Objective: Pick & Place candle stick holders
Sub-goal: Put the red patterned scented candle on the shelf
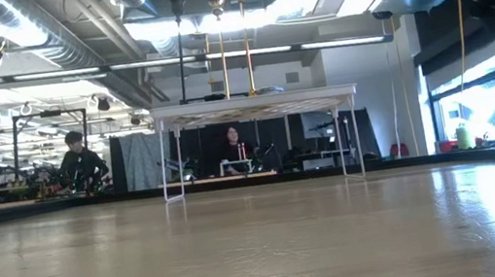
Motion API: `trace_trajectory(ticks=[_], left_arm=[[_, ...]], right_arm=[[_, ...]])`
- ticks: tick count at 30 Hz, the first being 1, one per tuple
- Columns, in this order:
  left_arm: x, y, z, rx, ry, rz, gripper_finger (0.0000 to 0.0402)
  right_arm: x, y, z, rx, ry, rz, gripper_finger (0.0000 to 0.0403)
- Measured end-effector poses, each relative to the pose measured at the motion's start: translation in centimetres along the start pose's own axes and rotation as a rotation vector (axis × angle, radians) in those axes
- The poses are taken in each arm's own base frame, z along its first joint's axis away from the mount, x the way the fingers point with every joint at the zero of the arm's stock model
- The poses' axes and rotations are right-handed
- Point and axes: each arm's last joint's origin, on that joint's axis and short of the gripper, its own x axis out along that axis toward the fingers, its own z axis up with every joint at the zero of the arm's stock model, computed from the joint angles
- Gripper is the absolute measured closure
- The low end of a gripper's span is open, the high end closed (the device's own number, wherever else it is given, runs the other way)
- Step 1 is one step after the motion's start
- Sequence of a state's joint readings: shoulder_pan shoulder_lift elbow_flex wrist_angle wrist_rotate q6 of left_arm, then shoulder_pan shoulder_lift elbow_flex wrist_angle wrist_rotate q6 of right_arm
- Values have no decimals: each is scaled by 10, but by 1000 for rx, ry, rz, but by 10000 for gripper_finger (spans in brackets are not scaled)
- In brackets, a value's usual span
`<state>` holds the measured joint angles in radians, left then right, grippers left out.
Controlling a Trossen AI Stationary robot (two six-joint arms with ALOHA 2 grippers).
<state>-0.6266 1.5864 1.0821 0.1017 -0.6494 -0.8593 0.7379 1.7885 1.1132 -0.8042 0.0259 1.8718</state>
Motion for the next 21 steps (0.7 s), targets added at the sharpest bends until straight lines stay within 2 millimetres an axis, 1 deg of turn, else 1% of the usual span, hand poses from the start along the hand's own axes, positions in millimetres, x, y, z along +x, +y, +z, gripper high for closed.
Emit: trace_trajectory(ticks=[6, 12, 16, 21], left_arm=[[0, 0, 0, 2, 1, -1, 288], [-2, -1, -2, 11, 4, -6, 288], [-2, -2, -3, 13, 4, -7, 288], [-5, -4, -5, 20, 12, -13, 288]], right_arm=[[-14, 12, 6, -27, 2, 18, 112], [-41, 23, 24, -78, -32, -22, 112], [-65, 34, 43, -125, -71, -29, 112], [-99, 50, 77, -214, -94, 23, 112]])
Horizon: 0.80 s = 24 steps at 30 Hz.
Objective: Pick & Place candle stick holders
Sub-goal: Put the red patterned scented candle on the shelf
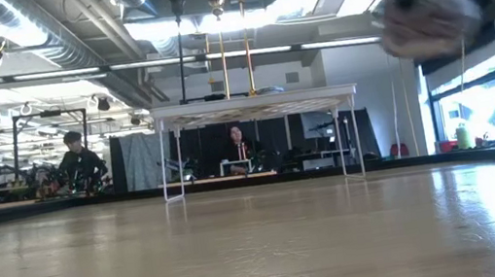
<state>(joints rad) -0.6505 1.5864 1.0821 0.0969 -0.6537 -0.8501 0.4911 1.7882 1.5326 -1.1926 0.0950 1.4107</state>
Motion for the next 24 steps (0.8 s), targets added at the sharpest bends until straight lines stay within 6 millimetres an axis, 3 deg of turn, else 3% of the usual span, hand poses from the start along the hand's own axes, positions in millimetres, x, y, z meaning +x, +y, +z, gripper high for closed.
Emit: trace_trajectory(ticks=[5, 11, 18, 24], left_arm=[[-4, -3, -5, 11, 17, -6, 288], [-11, -5, -12, -5, 7, 25, 288], [-13, -5, -15, -24, -1, 54, 288], [-16, -2, -17, -40, -9, 99, 288]], right_arm=[[-32, -3, 38, -71, -47, 5, 112], [-58, -25, 87, -136, -81, -67, 112], [-61, -62, 147, -142, -74, -110, 112], [-62, -104, 194, -78, -77, -140, 112]])
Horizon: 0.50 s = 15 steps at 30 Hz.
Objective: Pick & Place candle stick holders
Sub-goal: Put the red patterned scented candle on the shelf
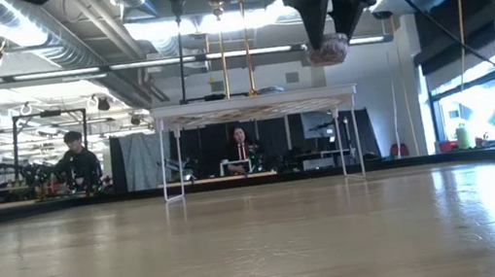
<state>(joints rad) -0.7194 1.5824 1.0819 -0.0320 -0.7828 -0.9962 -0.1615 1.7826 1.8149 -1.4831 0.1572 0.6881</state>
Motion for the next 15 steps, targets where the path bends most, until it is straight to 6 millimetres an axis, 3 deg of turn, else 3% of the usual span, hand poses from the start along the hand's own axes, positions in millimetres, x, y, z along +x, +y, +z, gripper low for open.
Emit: trace_trajectory(ticks=[8, 15], left_arm=[[-15, 5, 1, -25, -52, 81, 288], [-16, 7, 0, -45, -52, 101, 288]], right_arm=[[0, -53, 41, 147, -76, 72, 112], [2, -75, 59, 280, -118, 148, 112]])
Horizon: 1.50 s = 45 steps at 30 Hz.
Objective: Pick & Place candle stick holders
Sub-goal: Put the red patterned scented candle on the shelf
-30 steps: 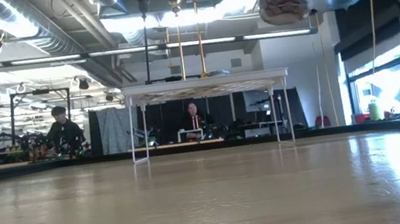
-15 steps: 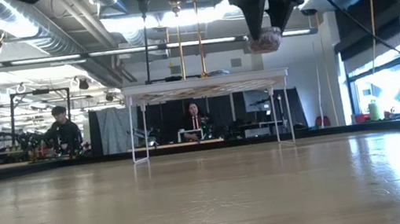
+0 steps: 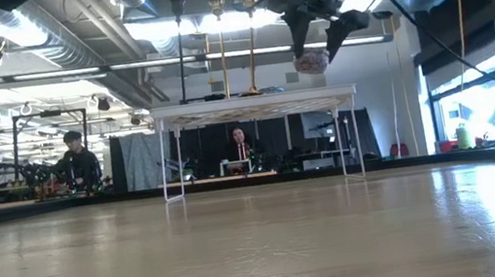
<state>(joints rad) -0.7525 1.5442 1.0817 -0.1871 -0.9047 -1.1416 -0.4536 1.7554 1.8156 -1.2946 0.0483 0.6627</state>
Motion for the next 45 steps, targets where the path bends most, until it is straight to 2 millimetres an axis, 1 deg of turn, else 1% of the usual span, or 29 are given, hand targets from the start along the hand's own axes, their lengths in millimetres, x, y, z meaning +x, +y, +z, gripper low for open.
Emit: trace_trajectory(ticks=[4, 9, 17, 32, 42, 45], left_arm=[[-8, 2, 5, 5, -10, 13, 288], [-14, 5, 7, 25, -20, 35, 288], [-13, 6, 7, 28, -20, 37, 288], [-13, 5, 6, 32, -16, 35, 288], [-13, 5, 6, 33, -16, 35, 288], [-13, 5, 6, 33, -16, 35, 288]], right_arm=[[0, 0, 0, -18, 1, 0, 112], [0, 6, -6, -46, 9, 4, 112], [-1, 12, -10, -58, 12, 9, 112], [-3, 28, -25, -85, 17, 19, 111], [-4, 38, -39, -152, 35, 4, 111], [-4, 41, -42, -220, 36, 8, 111]])
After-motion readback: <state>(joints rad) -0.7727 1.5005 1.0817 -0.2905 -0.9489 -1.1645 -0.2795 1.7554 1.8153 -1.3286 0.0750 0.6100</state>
